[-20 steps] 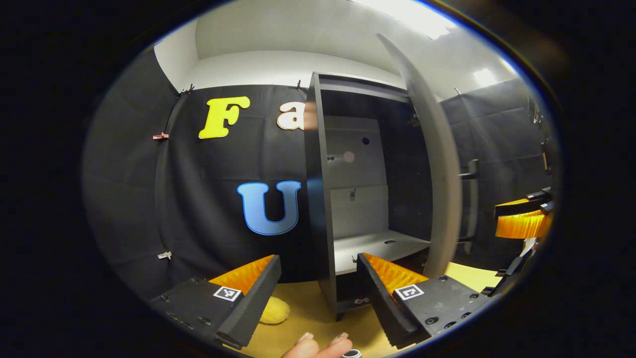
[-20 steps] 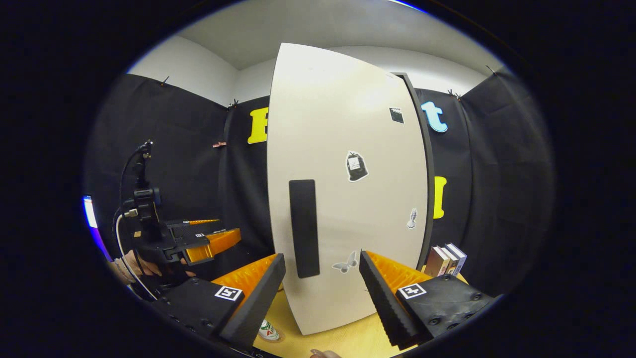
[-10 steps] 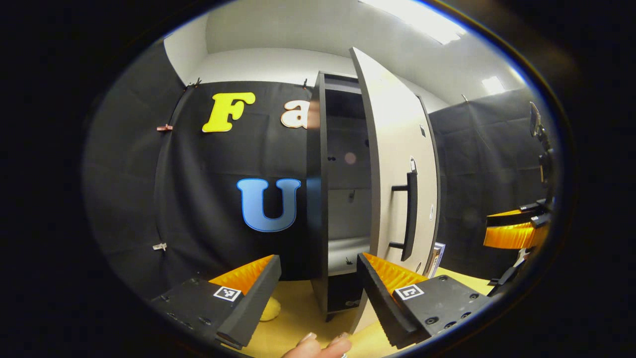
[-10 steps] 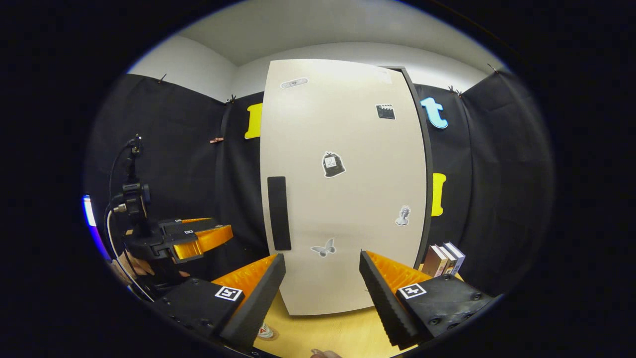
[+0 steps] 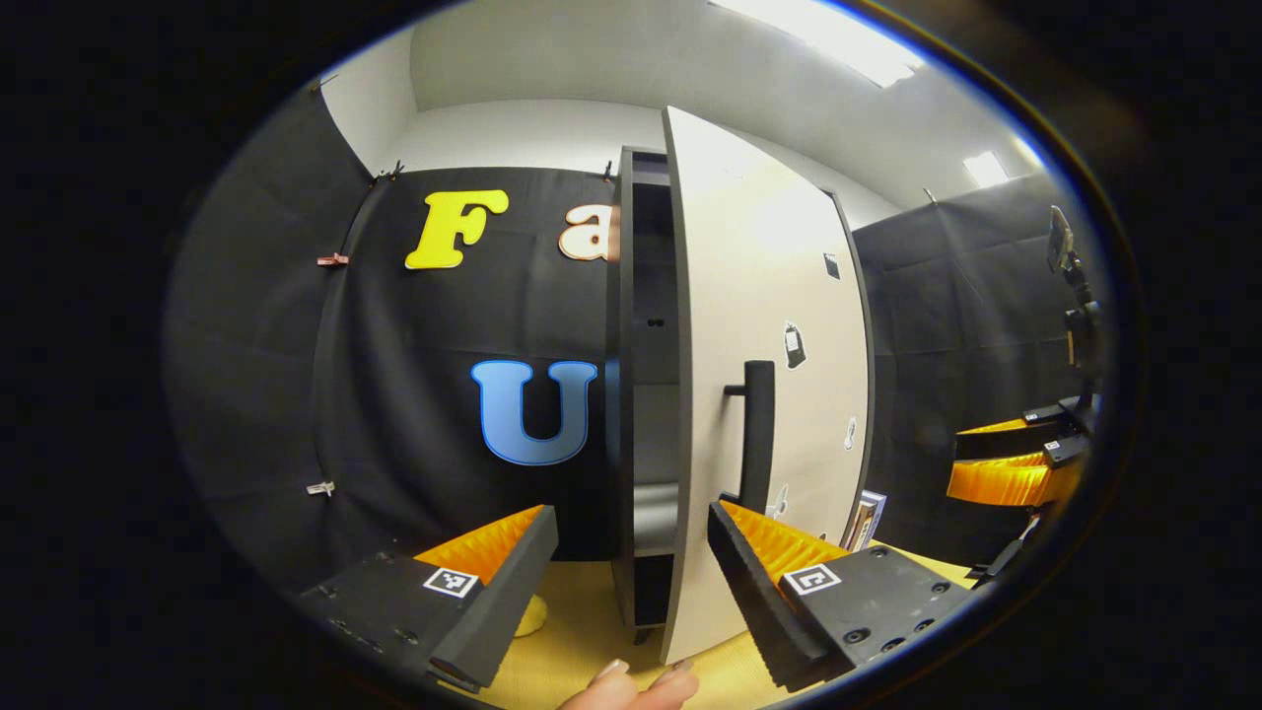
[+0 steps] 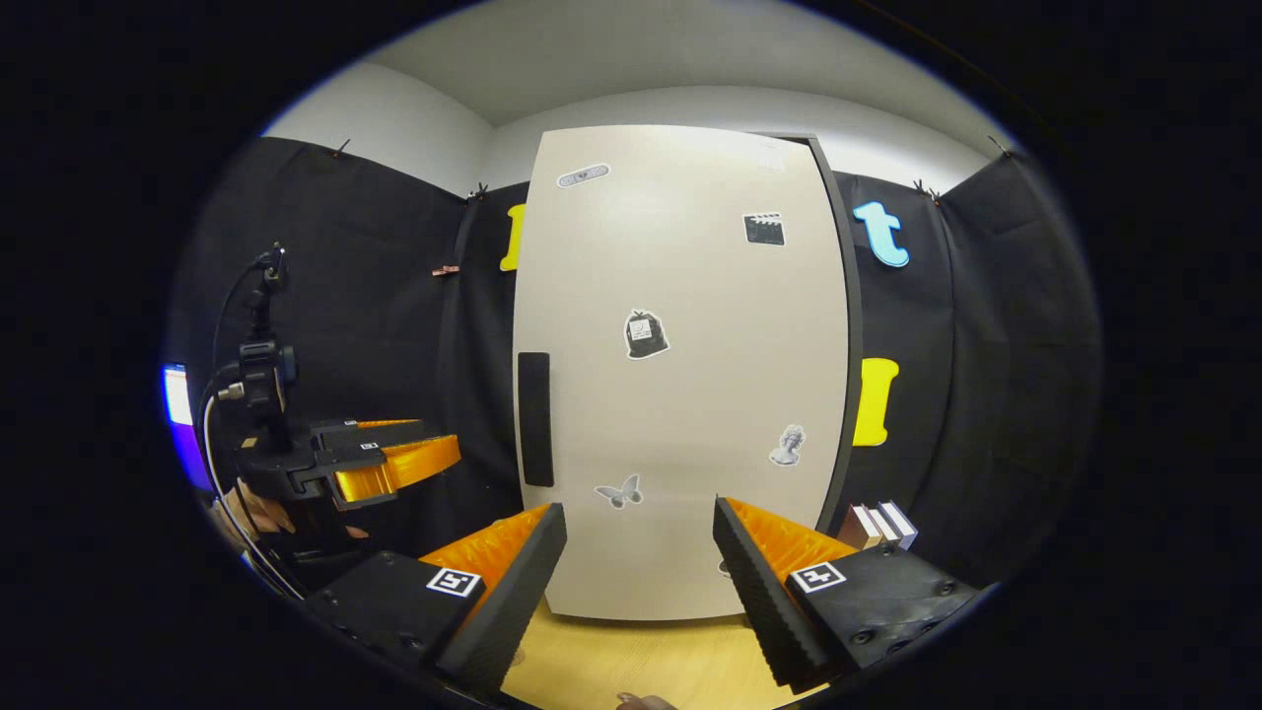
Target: Open the cabinet door with the right hand, grasp the bottle in the cabinet with the left hand and place it on the coaster, then close the cabinet door with the right hand.
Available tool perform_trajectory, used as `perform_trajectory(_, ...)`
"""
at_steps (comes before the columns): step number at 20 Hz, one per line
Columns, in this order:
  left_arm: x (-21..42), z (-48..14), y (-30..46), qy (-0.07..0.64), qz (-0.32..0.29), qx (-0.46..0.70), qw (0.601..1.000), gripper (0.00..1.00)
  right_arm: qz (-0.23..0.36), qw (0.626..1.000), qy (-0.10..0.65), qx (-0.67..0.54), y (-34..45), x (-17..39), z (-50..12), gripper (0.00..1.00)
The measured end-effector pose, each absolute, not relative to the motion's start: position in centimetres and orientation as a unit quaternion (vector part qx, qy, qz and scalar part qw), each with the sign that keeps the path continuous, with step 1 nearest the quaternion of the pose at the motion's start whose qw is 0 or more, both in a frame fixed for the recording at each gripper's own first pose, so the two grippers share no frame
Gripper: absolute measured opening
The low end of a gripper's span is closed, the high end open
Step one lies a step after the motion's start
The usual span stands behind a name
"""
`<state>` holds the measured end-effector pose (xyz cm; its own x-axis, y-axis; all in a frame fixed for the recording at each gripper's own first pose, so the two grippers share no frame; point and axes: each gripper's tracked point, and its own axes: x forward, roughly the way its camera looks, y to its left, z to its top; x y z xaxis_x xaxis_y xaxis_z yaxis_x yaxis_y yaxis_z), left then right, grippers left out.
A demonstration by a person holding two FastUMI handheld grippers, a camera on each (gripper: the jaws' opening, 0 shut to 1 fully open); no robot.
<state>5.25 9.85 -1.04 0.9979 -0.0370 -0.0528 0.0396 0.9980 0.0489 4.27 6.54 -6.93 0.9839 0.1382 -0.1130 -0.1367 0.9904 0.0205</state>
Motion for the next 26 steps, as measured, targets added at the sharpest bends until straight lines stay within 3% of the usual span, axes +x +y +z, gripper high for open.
perform_trajectory(14,3.0,0.5,7.0,-0.007,0.024,0.040,0.999,0.96,0.150,0.986,0.066,0.032,7.1,7.5,-7.4,0.98)
perform_trajectory(26,3.3,0.1,5.7,0.005,0.022,0.026,0.999,0.96,0.122,0.991,0.052,0.011,6.1,7.1,-6.9,0.98)
